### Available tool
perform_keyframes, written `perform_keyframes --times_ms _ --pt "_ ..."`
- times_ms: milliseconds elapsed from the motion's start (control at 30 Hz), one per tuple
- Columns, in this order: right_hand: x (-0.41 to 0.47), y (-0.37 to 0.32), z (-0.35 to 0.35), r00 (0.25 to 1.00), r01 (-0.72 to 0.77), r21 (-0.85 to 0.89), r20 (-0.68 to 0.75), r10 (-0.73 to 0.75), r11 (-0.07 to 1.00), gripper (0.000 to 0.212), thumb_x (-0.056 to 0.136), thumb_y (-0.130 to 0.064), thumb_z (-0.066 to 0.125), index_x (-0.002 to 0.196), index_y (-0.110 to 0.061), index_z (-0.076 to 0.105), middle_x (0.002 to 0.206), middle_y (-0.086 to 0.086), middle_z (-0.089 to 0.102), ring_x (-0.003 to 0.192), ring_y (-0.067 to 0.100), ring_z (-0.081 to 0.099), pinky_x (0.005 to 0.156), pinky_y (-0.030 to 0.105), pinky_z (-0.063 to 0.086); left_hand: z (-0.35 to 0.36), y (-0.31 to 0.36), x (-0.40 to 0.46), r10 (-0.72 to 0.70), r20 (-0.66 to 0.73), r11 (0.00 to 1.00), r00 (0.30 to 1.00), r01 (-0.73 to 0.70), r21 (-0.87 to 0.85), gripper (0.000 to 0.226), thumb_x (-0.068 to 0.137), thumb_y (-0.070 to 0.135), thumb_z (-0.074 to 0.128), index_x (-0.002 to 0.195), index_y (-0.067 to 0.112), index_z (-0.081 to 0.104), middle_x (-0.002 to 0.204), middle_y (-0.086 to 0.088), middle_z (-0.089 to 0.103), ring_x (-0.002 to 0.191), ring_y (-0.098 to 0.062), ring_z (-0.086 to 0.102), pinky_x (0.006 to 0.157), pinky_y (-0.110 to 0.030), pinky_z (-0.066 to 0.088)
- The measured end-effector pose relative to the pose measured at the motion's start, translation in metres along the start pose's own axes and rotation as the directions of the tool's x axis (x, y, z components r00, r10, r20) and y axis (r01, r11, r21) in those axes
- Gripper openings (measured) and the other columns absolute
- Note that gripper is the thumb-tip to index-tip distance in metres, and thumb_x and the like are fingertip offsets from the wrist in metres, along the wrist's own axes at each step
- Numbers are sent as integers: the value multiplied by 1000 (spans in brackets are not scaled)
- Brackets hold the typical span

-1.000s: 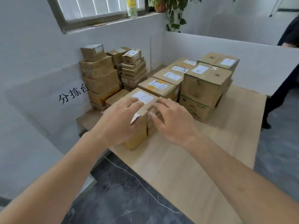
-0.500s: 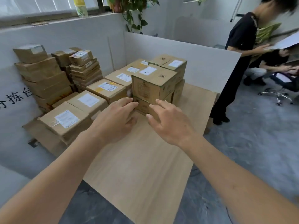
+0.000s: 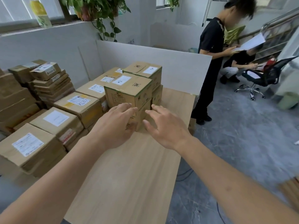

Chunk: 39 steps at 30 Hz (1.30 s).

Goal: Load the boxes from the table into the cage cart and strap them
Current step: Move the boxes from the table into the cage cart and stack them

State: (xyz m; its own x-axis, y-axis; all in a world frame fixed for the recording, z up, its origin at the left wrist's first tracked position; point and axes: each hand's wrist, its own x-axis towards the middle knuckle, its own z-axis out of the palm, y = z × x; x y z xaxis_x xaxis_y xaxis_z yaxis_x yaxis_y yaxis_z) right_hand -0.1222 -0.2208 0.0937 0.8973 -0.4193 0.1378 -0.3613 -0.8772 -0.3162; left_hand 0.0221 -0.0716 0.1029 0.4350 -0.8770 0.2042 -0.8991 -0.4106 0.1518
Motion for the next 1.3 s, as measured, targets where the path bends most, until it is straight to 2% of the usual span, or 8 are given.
perform_keyframes --times_ms 167,400,667,800,967,1300 --pt "16 57 -8 998 58 31 9 -59 998 57 106 -57 38 155 -28 45 167 1 33 155 22 26 123 42 30 16 38 30 -80 11 996 997 79 40 58 104 46 50 157 25 41 161 1 40 147 -25 41 113 -42 45" --pt "31 145 -30 973 207 15 102 -207 978 62 106 -60 36 159 -28 39 168 0 30 156 22 23 123 41 27 43 103 64 -247 -19 968 969 248 36 54 105 48 46 155 26 44 159 2 43 143 -24 45 106 -38 46" --pt "78 195 -51 942 300 19 150 -300 954 65 105 -63 35 161 -32 34 169 -3 29 157 18 21 125 41 26 51 127 110 -381 -13 923 924 381 45 57 105 49 45 158 26 40 162 3 38 145 -25 41 109 -40 43" --pt "118 205 -47 928 332 30 171 -332 943 63 105 -61 36 161 -31 34 169 -2 28 157 20 22 125 39 24 56 114 140 -418 -23 906 908 419 58 55 105 47 46 156 27 41 160 2 40 143 -25 43 106 -41 46" --pt "187 210 -23 913 357 28 199 -355 934 62 106 -59 37 161 -30 34 169 -1 28 156 20 22 124 40 23 79 67 186 -462 -16 885 887 462 66 57 105 47 49 157 24 42 157 0 44 138 -26 49 100 -40 50" --pt "325 208 37 912 331 64 232 -337 941 59 105 -55 40 155 -24 45 162 4 40 150 22 35 121 45 32 117 -34 257 -588 35 809 808 587 39 58 106 47 48 159 26 38 158 0 41 140 -24 45 102 -40 49"
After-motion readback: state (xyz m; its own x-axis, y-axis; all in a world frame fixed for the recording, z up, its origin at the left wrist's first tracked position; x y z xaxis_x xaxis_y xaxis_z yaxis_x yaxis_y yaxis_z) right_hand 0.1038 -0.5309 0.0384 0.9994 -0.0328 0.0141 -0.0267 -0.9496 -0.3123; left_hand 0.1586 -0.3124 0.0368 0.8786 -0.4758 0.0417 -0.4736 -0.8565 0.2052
